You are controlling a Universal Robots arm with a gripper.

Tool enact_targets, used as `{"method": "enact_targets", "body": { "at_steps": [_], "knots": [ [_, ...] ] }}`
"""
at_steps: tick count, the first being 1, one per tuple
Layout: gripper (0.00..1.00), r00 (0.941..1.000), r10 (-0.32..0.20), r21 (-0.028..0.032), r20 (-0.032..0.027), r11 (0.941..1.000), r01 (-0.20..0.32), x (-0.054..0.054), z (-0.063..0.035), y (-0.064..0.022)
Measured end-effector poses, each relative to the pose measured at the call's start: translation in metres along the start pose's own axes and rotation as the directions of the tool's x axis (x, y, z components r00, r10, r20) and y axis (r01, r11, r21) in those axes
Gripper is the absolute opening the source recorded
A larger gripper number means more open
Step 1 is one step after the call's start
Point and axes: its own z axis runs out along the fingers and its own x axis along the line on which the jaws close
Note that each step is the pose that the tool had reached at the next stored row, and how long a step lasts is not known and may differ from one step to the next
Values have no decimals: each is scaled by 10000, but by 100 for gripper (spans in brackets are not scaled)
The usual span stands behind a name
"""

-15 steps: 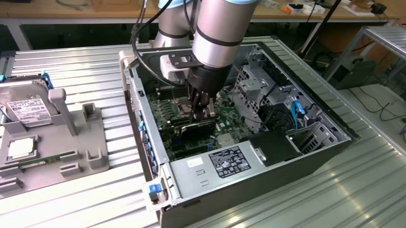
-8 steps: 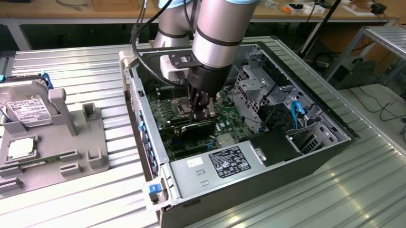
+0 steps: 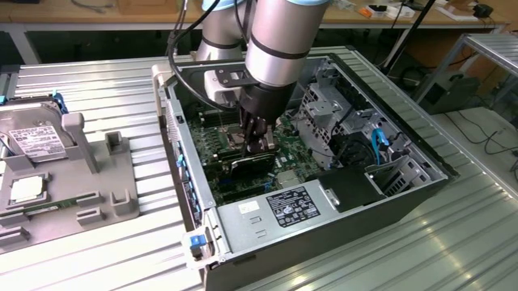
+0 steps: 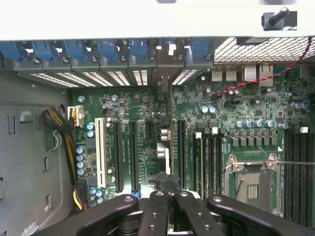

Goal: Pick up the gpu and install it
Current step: 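Press down on the gpu until it lock into place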

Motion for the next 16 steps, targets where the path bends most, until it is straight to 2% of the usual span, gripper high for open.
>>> {"method": "enact_targets", "body": {
  "at_steps": [7,11,14,16],
  "knots": [
    [11,10000,13,-1,-1,10000,-13,-1,124,-3],
    [11,10000,40,0,1,10000,-40,-29,155,-4],
    [11,10000,41,0,-6,10000,-41,-29,179,-5],
    [11,10000,42,-6,-23,10000,-42,-25,236,-6]
  ]
}}
